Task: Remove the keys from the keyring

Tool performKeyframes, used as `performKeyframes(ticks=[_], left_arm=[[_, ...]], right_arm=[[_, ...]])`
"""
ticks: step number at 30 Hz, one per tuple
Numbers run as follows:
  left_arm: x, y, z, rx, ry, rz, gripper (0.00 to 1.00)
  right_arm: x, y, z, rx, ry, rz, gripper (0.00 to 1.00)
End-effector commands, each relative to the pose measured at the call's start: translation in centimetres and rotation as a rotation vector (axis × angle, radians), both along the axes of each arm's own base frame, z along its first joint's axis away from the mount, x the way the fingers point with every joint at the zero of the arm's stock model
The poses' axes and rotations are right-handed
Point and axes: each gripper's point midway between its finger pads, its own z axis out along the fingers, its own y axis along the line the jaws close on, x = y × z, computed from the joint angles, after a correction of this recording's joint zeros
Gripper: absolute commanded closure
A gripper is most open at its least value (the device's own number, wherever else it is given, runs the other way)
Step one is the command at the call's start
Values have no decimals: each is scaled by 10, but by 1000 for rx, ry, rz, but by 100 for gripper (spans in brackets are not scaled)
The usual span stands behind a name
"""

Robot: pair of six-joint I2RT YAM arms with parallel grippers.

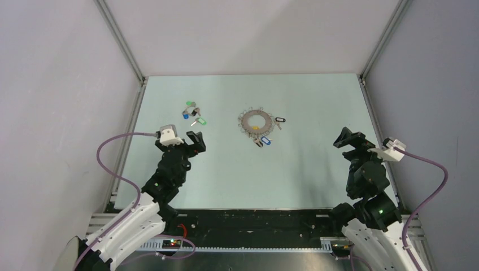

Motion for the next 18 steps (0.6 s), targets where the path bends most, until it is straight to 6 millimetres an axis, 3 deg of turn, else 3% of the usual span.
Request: performKeyframes(ticks=[1, 5, 8, 15, 18], left_arm=[[5, -6, 24, -50, -48, -8, 0], [5, -11, 23, -54, -47, -36, 0], [5, -19, 22, -57, -38, -72, 0], [10, -29, 17, -46, -7, -108, 0], [11, -32, 15, -45, 3, -120, 0]], right_arm=[[-3, -2, 18, 12, -42, 0, 1], [3, 0, 14, -21, -11, -2, 1], [14, 8, 0, -59, 64, 10, 1], [58, 68, -21, -120, 186, 250, 7], [84, 96, -39, -127, 298, 327, 12]])
